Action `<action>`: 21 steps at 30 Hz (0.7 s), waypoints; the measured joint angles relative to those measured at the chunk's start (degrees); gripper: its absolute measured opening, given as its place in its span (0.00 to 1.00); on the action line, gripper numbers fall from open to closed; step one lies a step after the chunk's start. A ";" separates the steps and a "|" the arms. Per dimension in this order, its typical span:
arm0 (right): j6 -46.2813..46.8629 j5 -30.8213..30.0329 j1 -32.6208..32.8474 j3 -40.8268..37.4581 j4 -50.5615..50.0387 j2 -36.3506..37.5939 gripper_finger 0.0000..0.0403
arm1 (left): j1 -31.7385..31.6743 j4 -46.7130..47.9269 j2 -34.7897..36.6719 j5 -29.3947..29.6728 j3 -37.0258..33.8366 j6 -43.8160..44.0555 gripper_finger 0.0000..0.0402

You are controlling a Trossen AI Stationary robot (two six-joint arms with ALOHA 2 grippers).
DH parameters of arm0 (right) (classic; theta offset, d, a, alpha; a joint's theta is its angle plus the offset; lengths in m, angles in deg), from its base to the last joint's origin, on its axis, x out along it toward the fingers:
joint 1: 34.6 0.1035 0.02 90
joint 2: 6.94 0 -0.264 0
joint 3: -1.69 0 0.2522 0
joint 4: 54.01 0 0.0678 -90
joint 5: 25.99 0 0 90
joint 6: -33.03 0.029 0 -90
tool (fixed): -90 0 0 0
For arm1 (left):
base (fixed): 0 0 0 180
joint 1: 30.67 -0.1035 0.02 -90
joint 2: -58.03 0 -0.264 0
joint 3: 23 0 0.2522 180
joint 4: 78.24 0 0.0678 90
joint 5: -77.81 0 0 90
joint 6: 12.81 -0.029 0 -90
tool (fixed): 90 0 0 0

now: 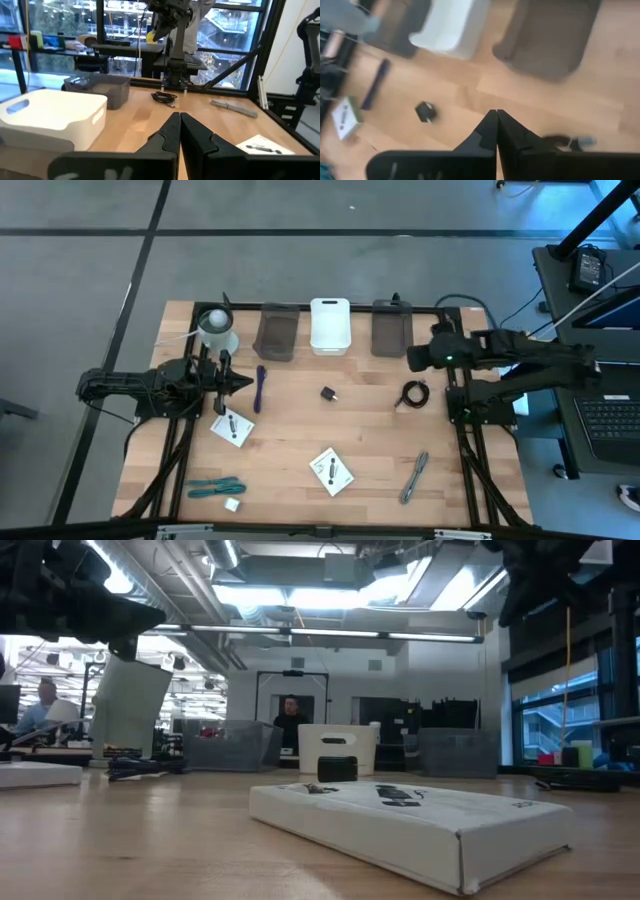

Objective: Pick and place items into bin
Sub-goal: Put the black charger cable into the right black bin

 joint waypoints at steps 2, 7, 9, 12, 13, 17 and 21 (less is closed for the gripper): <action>1.12 1.81 0.00 0.07 0.07 -2.07 0.02 | 0.00 -0.14 0.00 0.02 0.00 1.45 0.02; 2.77 6.16 0.00 -0.21 -1.61 -7.86 0.01 | 0.01 -1.21 0.00 0.09 0.03 10.10 0.01; 3.08 6.50 0.07 -0.21 -2.79 -10.20 0.01 | 0.16 -1.01 -0.16 -0.28 0.66 14.07 0.01; 3.30 7.23 0.11 -0.21 -3.96 -13.66 0.03 | 1.11 -0.67 -1.47 -0.24 3.41 16.01 0.01; 3.30 7.47 0.11 -0.21 -4.40 -14.71 0.04 | 1.65 0.08 -2.39 0.08 4.60 15.94 0.01; 5.05 7.73 0.11 -1.13 -6.19 -18.18 0.10 | 4.18 4.25 -7.73 2.39 10.25 13.41 0.01; 9.24 10.85 0.11 -6.90 -3.35 -18.98 0.17 | 6.75 8.87 -14.68 4.65 15.59 13.05 0.01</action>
